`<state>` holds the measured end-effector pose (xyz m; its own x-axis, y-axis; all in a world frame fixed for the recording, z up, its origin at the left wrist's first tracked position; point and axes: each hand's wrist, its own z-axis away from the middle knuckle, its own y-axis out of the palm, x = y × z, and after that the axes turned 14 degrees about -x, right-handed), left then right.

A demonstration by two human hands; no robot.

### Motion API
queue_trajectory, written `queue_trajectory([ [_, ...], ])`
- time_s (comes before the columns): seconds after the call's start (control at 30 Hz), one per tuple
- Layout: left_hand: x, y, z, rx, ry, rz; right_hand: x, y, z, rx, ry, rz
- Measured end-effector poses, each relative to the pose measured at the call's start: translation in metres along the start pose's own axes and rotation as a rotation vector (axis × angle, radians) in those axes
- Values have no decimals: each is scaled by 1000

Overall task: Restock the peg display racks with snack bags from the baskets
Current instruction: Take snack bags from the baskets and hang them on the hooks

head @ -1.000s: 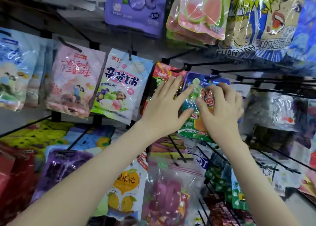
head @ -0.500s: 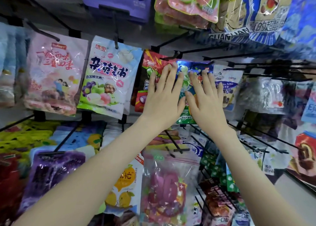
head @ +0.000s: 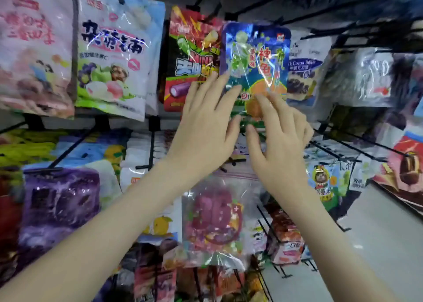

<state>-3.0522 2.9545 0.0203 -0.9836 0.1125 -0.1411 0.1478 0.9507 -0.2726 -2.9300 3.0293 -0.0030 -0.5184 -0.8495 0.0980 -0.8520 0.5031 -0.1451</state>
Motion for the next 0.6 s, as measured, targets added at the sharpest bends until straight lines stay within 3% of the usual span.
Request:
queue_trajectory([
  [0.1,-35,-19,54,44,-160,256,-2,-28,47,99,26,-218],
  [0.17,-57,-25,103,117,-179,272,-8,-43,87,200,39,-326],
  [0.47,-151,27,404,483,-830,-84,-90,-107,345,871,251,-520],
  [0.6,-207,40,520,640,-935,-209,-140,-177,467,1101,303,-514],
])
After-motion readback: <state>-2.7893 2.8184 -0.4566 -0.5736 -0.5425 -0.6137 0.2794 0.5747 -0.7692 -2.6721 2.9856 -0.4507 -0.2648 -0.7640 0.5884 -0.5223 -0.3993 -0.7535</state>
